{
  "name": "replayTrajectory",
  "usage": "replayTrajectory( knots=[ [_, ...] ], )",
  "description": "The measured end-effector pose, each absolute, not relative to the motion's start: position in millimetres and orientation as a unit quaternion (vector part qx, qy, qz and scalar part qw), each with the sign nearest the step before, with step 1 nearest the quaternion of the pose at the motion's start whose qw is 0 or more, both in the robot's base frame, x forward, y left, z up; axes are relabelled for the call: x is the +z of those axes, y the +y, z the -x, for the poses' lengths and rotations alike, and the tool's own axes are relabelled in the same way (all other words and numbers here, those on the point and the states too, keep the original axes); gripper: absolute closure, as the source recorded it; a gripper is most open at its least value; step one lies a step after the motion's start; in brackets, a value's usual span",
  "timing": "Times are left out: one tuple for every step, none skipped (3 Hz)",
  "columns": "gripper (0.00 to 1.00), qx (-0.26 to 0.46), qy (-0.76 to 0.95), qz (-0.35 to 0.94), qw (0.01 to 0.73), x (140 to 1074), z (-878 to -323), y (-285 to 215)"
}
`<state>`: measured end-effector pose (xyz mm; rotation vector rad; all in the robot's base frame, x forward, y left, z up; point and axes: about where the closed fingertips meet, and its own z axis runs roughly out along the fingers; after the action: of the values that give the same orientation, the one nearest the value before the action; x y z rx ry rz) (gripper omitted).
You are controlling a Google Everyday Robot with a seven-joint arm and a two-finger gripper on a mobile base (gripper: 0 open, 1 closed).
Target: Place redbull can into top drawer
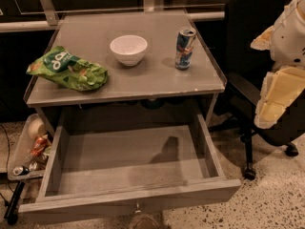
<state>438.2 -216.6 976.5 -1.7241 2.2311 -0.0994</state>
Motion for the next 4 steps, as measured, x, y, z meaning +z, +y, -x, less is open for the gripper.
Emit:
replayTrajectory(
  knots=[
    [0.0,-0.035,0.781,0.603,0.159,976.5,-438.2,-216.6],
    [0.0,-0.038,0.779,0.599,0.179,972.9,-446.1,-213.4],
    [0.0,-0.029,0.789,0.58,0.203,957.0,-483.8,-209.1],
    [0.0,-0.014,0.805,0.554,0.213,925.3,-533.6,-211.6]
  ],
)
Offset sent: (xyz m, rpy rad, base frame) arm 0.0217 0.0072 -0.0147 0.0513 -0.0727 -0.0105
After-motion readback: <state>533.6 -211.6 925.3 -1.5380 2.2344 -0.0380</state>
